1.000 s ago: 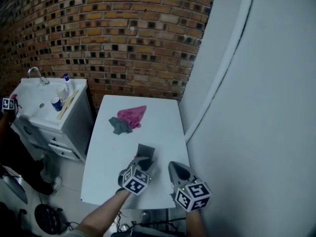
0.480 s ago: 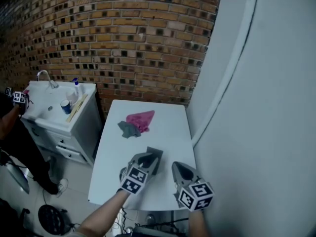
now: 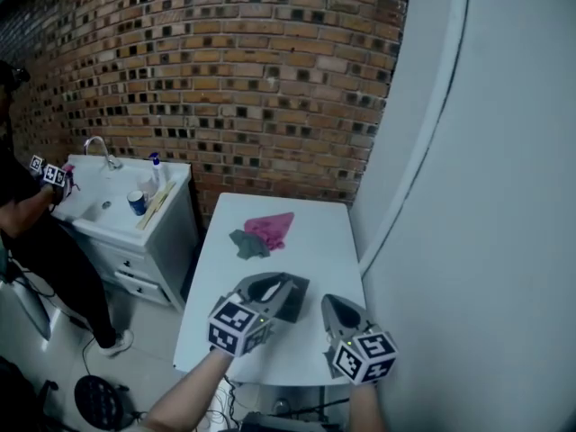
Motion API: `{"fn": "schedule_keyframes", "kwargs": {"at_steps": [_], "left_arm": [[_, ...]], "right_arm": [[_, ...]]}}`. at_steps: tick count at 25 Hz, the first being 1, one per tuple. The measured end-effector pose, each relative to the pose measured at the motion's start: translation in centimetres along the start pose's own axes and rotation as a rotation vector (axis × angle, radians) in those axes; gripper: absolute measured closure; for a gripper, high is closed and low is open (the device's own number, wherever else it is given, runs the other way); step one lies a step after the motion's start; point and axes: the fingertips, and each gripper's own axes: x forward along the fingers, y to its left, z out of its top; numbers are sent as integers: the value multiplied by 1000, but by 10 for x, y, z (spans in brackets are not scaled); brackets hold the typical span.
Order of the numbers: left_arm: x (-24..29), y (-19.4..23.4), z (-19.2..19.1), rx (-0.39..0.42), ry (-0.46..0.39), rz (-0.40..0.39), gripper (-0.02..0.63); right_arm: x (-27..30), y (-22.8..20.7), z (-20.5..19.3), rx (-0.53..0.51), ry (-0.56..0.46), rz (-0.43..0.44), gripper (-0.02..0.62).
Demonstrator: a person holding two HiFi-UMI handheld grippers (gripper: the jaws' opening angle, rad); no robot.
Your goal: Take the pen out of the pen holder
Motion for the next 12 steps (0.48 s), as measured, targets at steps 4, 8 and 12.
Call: {"fn": "schedule_keyframes", "kwargs": {"at_steps": [4,8,12], "left_arm": [[-22,1,13,-47,-58,-9,538],[-40,4,19,-71,-87,2,538],[-52,6,19,-83,-101,12,538]], "right_arm": [[-2,10,7,-6,-19,25,588],[0,24,13,-23,-33,59,588],[2,35,15,-34,-43,83,588]]}}
